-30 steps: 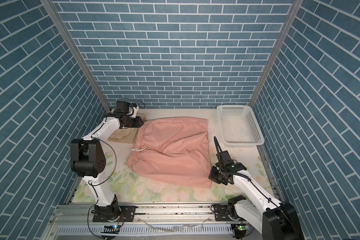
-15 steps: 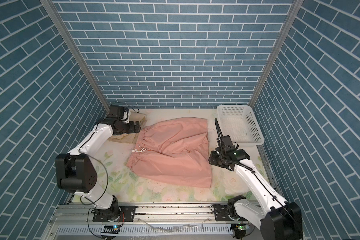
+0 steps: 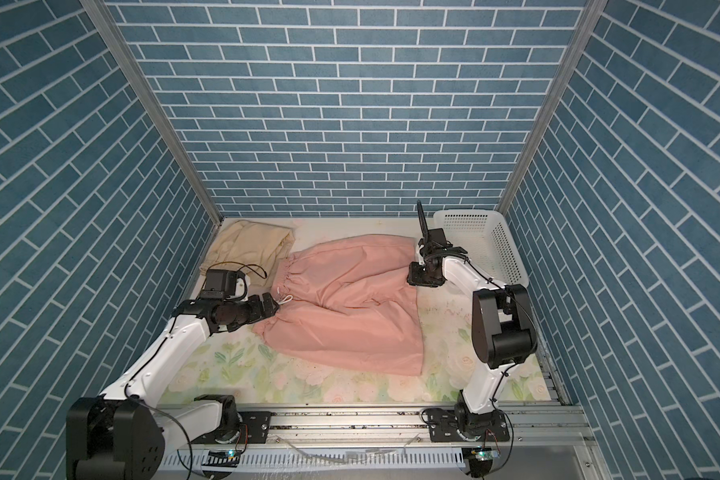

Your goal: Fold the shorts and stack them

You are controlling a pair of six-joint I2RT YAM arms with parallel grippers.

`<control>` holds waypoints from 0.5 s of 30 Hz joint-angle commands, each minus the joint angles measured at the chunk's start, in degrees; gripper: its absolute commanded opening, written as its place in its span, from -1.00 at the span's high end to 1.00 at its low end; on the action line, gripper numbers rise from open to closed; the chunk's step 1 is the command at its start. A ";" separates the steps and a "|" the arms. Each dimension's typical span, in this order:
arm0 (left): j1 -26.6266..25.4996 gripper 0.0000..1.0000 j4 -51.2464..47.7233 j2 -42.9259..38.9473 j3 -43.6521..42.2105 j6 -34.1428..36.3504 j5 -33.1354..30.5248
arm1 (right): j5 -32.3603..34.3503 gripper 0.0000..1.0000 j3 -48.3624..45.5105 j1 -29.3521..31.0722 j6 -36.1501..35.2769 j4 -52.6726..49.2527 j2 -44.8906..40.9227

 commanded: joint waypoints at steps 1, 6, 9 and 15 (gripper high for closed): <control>0.31 -0.99 2.94 -1.89 -1.79 -3.50 1.27 | -5.43 0.08 3.61 -0.42 -3.54 3.42 2.69; 0.37 -0.99 3.38 -1.11 -4.06 -3.42 0.96 | -12.87 0.40 4.30 -0.41 -1.40 7.04 5.05; 0.34 -0.99 3.25 -0.53 -4.05 -2.93 0.84 | -14.61 1.00 4.14 -0.52 -0.26 6.91 5.59; 0.39 -0.99 3.05 -1.06 -4.18 -2.63 -1.45 | -10.00 1.00 4.37 -0.72 -0.17 1.54 -0.45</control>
